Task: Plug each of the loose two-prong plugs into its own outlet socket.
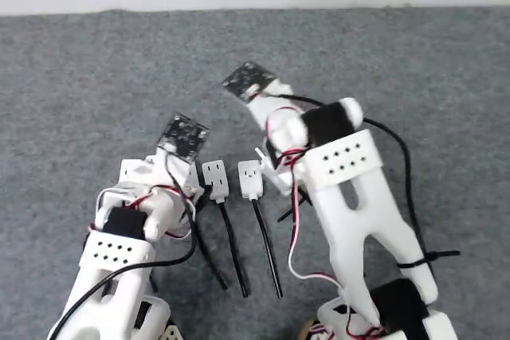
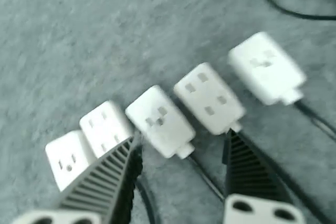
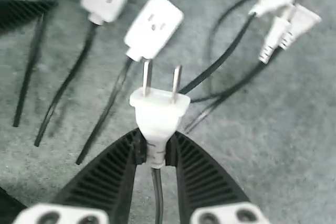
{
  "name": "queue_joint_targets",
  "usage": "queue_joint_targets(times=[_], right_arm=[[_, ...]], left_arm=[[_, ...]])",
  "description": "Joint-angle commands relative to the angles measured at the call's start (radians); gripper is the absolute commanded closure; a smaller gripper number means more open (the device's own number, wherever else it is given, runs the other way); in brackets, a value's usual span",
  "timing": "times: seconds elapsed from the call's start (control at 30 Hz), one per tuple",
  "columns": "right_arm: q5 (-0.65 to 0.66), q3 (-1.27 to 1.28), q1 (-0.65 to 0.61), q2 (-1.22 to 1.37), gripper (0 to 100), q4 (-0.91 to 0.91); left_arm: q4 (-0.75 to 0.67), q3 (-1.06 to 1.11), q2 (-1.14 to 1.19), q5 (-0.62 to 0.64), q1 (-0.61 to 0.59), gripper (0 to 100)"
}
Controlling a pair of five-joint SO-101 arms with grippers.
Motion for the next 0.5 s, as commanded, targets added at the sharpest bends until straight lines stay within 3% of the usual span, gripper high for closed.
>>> queue_joint_targets(times=[0.0, 0.17, 0.33, 0.47], right_arm=[[-0.012, -0.051, -0.039, -0.045, 99.0, 0.002], [-0.002, -0.055, 0.039, -0.056, 99.0, 0.002], [0.012, -0.023, -0.015, -0.047, 99.0, -0.001], [0.006, -0.005, -0.071, -0.045, 99.0, -0.012]], left_arm=[[0.078, -0.113, -0.015, 0.043, 0.063, 75], [0.066, -0.101, -0.015, 0.044, 0.064, 75], [0.103, -0.163, -0.017, 0.044, 0.066, 75], [0.203, -0.334, -0.017, 0.041, 0.064, 75]])
